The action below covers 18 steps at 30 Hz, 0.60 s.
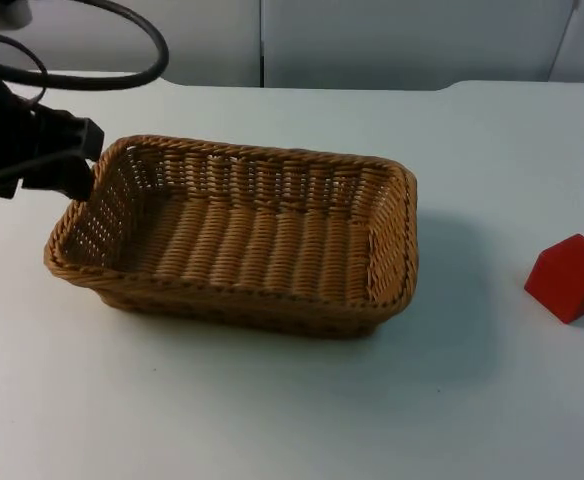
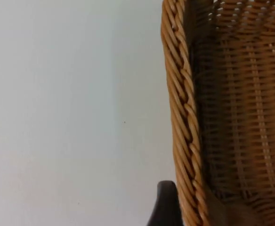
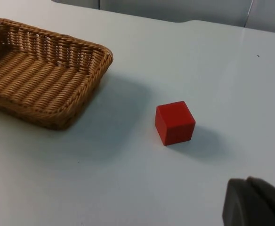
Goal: Pick up the basket with the left hand and place the cube into the basket with the right hand.
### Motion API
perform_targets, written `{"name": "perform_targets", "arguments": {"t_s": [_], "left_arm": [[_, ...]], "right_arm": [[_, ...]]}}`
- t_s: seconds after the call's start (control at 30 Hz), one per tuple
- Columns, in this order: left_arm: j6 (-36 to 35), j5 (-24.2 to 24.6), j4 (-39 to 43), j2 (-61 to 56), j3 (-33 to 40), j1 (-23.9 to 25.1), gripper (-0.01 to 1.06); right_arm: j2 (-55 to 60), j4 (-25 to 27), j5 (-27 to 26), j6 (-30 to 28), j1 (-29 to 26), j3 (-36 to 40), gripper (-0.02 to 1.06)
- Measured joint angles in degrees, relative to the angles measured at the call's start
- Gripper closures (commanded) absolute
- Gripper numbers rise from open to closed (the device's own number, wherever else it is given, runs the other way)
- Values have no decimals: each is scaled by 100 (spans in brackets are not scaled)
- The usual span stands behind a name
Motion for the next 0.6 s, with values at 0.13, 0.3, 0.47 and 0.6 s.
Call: {"name": "perform_targets", "arguments": {"t_s": [0.13, 0.3, 0.47, 0.6], "left_arm": [[-9, -64, -10, 64, -119, 0, 42], [-21, 38, -161, 74, -224, 0, 42], [-150, 136, -652, 201, -535, -188, 42], [-326, 125, -704, 239, -574, -241, 42]], "right_arm": [[0, 0, 0, 0, 0, 0, 105], [0, 0, 0, 0, 0, 0, 105], [0, 0, 0, 0, 22, 0, 105], [1, 0, 0, 0, 22, 0, 105]]}}
